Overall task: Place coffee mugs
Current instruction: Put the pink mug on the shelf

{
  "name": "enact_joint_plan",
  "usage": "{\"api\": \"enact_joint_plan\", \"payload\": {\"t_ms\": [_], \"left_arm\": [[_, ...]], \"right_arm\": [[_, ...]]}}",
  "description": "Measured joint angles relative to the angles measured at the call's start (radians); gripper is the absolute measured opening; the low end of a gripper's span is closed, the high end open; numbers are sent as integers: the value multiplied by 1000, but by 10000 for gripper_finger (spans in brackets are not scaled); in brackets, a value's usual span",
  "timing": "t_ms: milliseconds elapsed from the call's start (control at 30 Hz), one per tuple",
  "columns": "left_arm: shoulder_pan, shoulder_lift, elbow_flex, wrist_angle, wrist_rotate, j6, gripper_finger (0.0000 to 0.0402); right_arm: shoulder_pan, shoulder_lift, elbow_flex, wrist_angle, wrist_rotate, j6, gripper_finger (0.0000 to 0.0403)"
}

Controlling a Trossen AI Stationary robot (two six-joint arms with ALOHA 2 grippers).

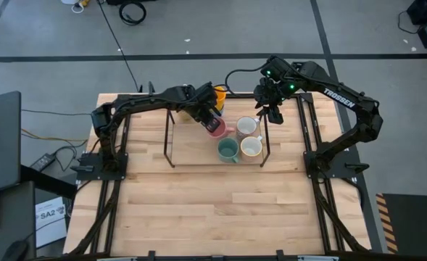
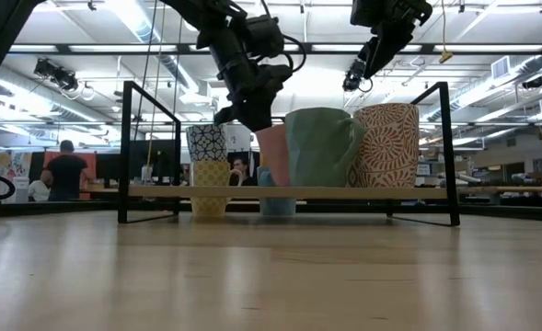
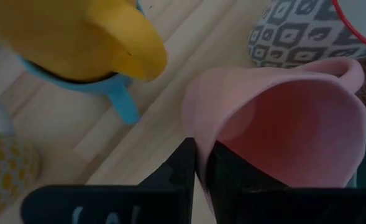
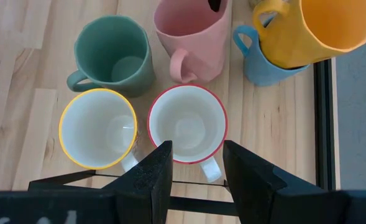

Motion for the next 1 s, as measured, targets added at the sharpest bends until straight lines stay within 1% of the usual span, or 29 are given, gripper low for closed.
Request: {"api": "enact_joint_plan", "payload": {"t_ms": [367, 667, 867, 1000], "left_arm": [[0, 0, 0, 34, 0, 0, 39], [0, 0, 0, 35, 1, 33, 39], [-1, 0, 0, 33, 1, 166, 39], [-1, 0, 0, 37, 1, 206, 39]], "right_arm": [[0, 0, 0, 0, 0, 0, 149], [0, 0, 0, 0, 0, 0, 149], [0, 0, 0, 0, 0, 0, 149], [0, 0, 0, 0, 0, 0, 149]]}}
